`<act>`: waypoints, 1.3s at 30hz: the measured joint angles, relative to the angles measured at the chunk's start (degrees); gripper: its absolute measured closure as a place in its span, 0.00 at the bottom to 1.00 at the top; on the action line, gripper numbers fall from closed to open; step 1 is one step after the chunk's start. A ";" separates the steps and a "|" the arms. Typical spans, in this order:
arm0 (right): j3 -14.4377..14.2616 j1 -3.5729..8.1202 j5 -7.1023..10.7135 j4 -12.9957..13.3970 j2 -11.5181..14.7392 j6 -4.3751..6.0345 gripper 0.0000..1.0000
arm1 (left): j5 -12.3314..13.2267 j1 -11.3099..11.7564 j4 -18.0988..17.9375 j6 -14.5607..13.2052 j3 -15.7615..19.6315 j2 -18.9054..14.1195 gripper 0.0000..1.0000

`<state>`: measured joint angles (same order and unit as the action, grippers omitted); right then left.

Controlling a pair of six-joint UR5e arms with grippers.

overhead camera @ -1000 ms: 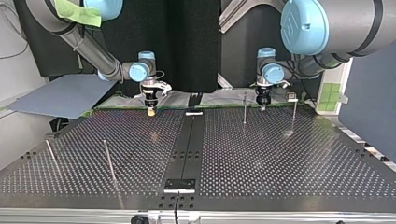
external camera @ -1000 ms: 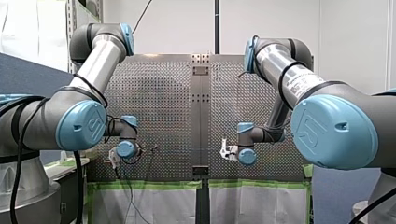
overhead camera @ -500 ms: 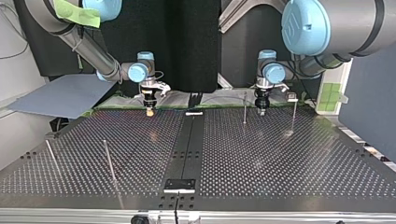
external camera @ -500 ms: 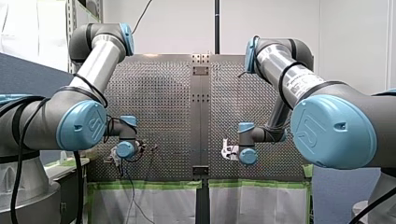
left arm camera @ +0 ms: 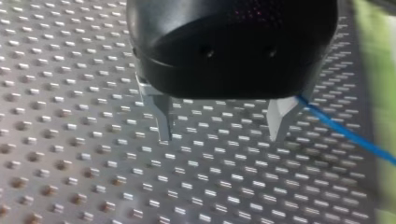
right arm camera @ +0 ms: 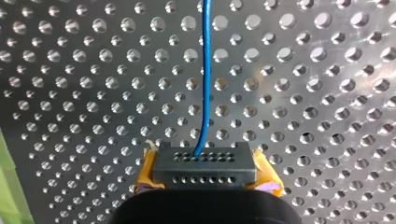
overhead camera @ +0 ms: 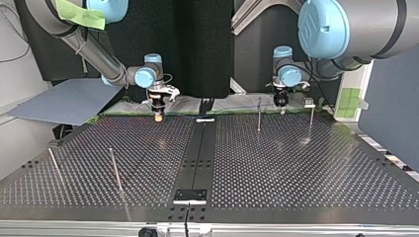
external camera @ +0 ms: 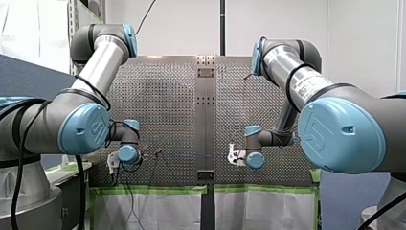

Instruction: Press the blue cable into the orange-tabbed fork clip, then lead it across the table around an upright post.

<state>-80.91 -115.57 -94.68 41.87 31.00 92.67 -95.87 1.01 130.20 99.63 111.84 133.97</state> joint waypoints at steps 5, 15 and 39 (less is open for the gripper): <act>0.01 0.14 0.14 -0.45 -0.01 -0.09 1.00 | -0.02 0.23 2.73 -1.68 2.47 -0.04 0.02; 0.00 0.19 1.01 -0.80 -0.01 -0.10 1.00 | 5.56 -0.76 3.01 -2.85 7.20 -0.53 0.02; 0.01 0.20 1.26 -0.99 -0.01 -0.10 1.00 | 7.51 -3.17 -1.44 -2.55 11.98 -8.49 0.02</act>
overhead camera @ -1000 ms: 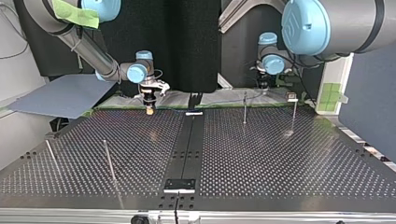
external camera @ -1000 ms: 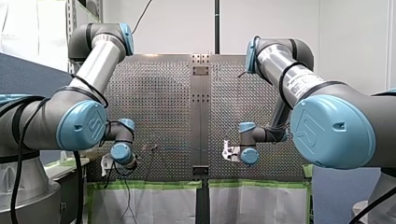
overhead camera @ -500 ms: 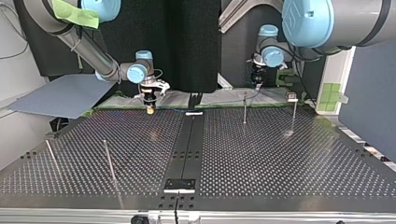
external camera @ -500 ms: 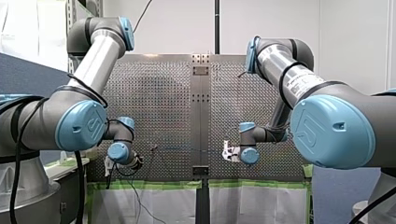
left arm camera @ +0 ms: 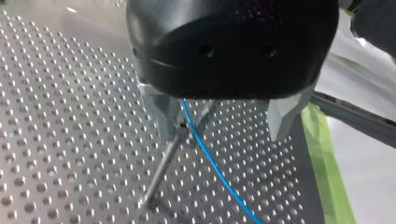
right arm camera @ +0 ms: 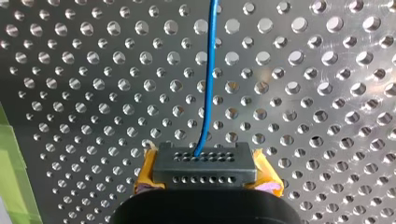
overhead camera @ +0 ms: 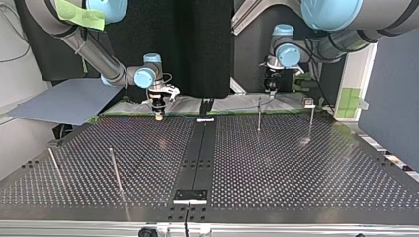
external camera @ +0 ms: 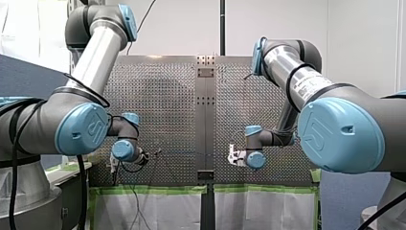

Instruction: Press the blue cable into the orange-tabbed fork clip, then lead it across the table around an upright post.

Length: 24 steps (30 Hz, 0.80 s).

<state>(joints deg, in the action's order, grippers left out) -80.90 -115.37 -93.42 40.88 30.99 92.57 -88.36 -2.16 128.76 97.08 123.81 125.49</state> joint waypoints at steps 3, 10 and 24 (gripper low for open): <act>0.00 0.00 0.16 0.00 -0.03 0.00 1.00 | 0.26 -0.68 0.00 -0.34 0.02 -0.19 0.02; 0.00 0.01 0.24 0.01 -0.04 0.00 1.00 | 0.38 -1.58 -0.01 -0.45 0.04 -0.23 0.02; -0.01 0.00 0.67 0.12 -0.15 0.00 1.00 | 0.00 -2.69 -0.76 -0.25 0.06 -0.28 0.02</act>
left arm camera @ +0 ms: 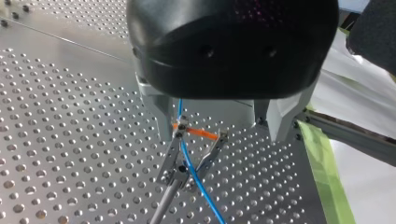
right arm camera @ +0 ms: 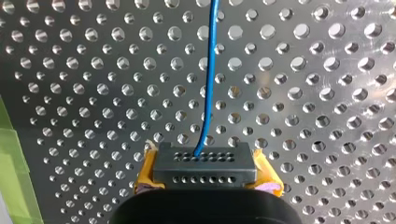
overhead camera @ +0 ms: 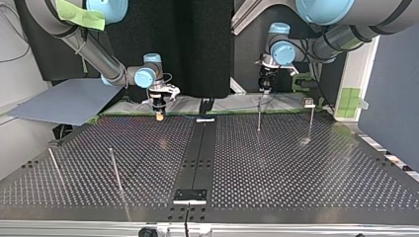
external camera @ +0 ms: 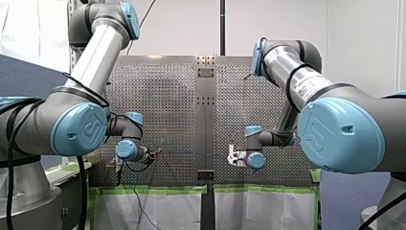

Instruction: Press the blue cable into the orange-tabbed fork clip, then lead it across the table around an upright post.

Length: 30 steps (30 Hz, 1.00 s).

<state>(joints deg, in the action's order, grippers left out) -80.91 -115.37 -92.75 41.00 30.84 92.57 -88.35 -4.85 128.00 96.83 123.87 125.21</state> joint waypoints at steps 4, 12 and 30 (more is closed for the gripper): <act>0.01 -0.02 0.16 0.03 -0.02 0.00 1.00 | -0.21 -0.07 0.00 0.05 0.01 0.00 0.02; 0.01 -0.26 0.36 -0.04 -0.08 0.01 1.00 | -2.89 -2.05 0.42 -2.45 -0.01 -0.05 0.02; 0.02 -0.46 0.43 0.09 -0.19 0.10 1.00 | -12.34 -12.24 -5.69 2.44 -0.77 -0.29 0.02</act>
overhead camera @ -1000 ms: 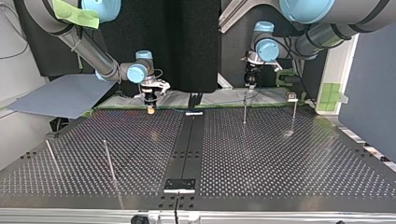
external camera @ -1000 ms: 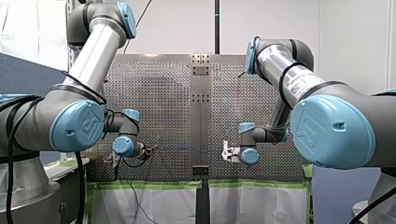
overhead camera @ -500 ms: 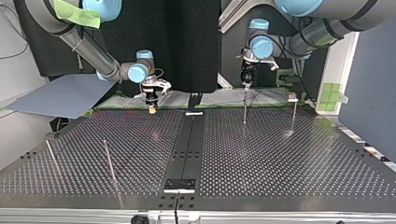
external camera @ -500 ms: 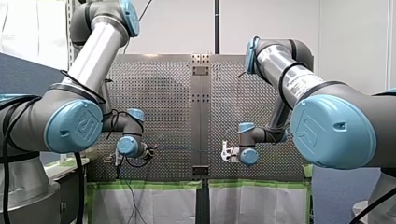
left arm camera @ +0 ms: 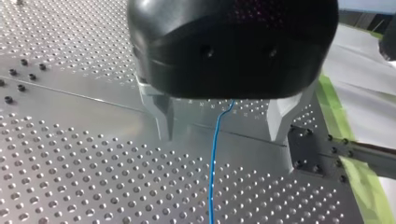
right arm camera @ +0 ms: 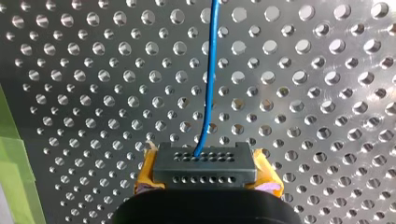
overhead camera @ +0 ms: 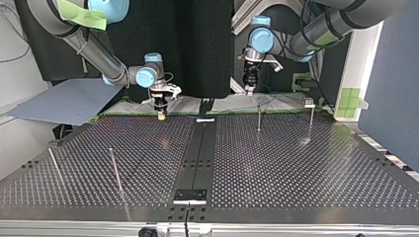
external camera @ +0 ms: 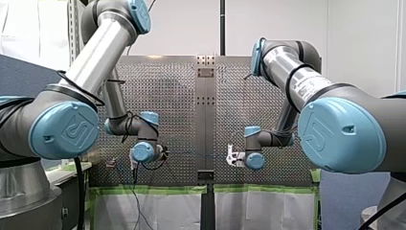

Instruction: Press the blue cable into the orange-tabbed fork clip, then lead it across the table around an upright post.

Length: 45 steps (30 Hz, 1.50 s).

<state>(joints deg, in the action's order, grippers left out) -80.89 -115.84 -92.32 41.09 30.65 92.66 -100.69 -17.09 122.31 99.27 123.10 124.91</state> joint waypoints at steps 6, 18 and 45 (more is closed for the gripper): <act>-0.02 -0.04 0.55 -0.08 -0.07 0.13 1.00 | -1.23 -0.53 3.09 0.33 -3.11 0.21 0.02; -0.02 -0.05 0.66 -0.20 -0.09 0.25 1.00 | -2.59 -0.61 9.92 0.44 -10.23 5.40 0.02; -0.01 0.30 0.68 -0.21 -0.29 0.23 1.00 | -4.19 0.04 11.20 -2.13 -18.96 9.05 0.02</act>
<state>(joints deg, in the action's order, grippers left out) -80.91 -115.54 -91.64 40.88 30.36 92.89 -104.88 -17.05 133.50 97.14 104.14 133.96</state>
